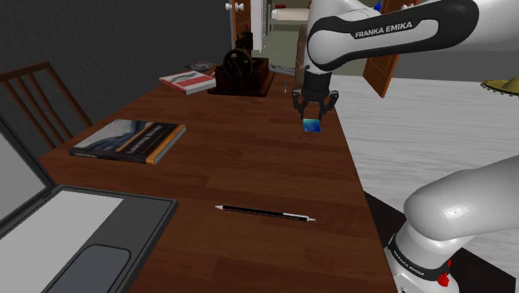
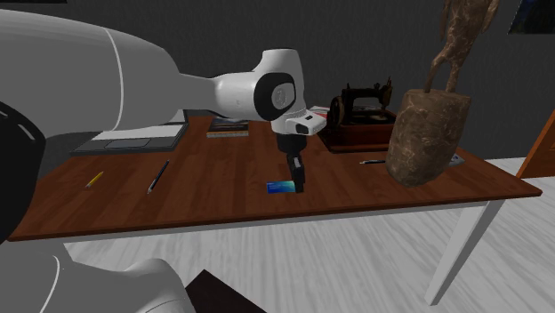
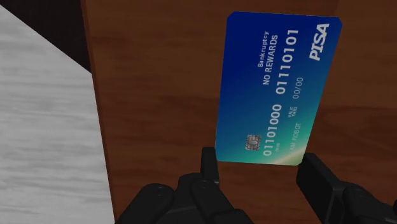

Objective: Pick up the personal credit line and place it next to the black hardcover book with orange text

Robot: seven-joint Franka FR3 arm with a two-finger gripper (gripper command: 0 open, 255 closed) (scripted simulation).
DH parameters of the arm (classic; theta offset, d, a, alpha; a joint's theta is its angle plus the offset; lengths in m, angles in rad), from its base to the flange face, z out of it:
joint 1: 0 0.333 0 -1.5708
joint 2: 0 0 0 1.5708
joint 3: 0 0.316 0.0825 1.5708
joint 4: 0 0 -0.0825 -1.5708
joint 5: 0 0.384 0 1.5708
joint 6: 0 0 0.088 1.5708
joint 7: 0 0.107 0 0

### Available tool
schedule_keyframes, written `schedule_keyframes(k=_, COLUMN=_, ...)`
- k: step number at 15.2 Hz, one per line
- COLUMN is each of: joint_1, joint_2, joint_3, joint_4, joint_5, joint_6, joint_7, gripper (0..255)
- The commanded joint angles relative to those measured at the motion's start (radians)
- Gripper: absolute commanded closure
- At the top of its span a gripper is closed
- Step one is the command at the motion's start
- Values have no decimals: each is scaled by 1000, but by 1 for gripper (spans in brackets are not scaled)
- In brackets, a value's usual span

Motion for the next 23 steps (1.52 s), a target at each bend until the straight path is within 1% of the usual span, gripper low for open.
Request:
schedule_keyframes(k=1, joint_1=0, joint_2=0, joint_3=0, joint_4=-1, joint_5=0, joint_6=-1, joint_7=0, gripper=255)
schedule_keyframes(k=2, joint_1=0, joint_2=1, joint_3=-1, joint_4=-4, joint_5=0, joint_6=2, joint_7=-1, gripper=255)
schedule_keyframes(k=19, joint_1=-11, joint_2=18, joint_3=-16, joint_4=231, joint_5=-12, joint_6=-215, joint_7=-18, gripper=255)
schedule_keyframes(k=23, joint_1=5, joint_2=92, joint_3=67, joint_4=305, joint_5=-2, joint_6=-220, joint_7=83, gripper=255)
